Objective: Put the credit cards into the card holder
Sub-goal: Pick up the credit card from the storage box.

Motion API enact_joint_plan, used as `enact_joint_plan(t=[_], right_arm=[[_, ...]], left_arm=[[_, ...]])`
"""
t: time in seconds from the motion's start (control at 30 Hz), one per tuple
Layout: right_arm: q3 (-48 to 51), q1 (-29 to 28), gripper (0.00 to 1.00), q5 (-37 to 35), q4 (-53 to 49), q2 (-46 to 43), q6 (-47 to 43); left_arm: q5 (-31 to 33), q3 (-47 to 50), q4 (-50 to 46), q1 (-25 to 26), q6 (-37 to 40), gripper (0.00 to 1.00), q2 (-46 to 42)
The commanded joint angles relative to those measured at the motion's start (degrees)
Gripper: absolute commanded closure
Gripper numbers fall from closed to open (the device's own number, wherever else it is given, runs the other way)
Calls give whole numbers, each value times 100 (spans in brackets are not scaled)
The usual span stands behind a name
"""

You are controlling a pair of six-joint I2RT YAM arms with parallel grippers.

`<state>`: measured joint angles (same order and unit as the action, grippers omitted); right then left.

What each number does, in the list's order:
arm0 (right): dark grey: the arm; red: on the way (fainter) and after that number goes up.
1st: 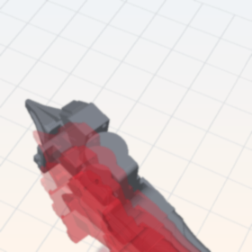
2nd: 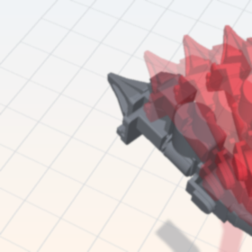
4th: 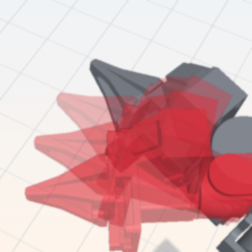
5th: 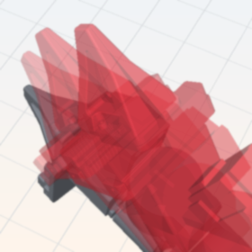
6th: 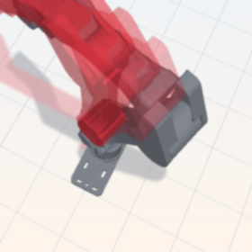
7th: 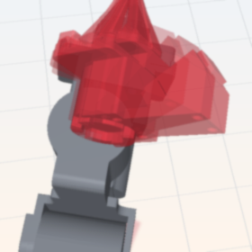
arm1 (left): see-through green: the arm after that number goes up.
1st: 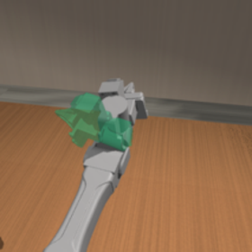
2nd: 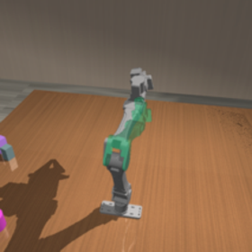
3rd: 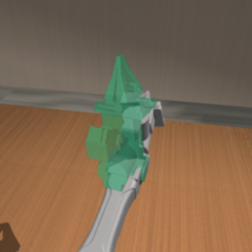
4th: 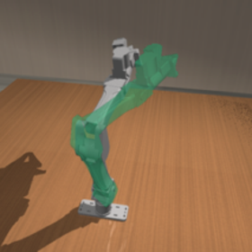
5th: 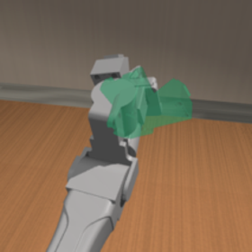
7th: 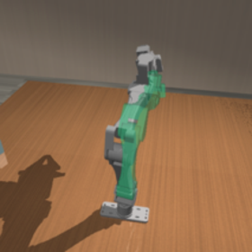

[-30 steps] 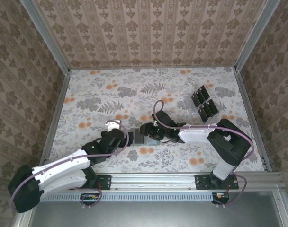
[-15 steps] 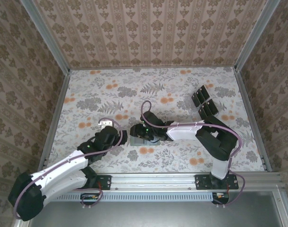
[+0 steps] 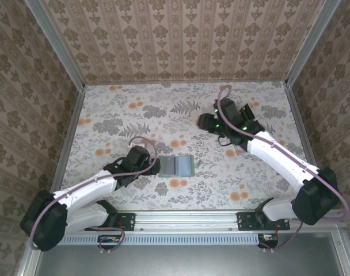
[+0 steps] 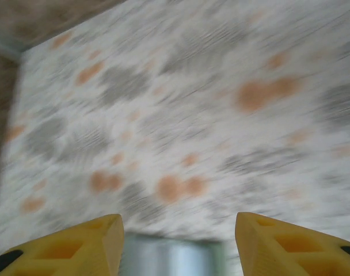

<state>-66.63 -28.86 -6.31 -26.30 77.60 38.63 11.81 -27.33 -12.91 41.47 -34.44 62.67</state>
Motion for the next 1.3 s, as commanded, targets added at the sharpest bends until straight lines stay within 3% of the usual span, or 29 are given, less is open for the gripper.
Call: enact_joint_plan(t=[0.0,0.4,1.1,1.27], right_arm=[[-195,330,47,-1311,-1957,104,-1039],[-237,829,60,-2801,-2423,1080,-1494],[-180,1373,62,-2370,-2001,2084,-1783],[-45,1367,69,-2110,-1879,2023,-1756]], left_arm=[[-369,-365,171,-50,305,0,318],[-534,-469,137,-70,377,0,500],[-710,-446,174,-265,424,0,623],[-724,-422,193,-265,422,0,632]])
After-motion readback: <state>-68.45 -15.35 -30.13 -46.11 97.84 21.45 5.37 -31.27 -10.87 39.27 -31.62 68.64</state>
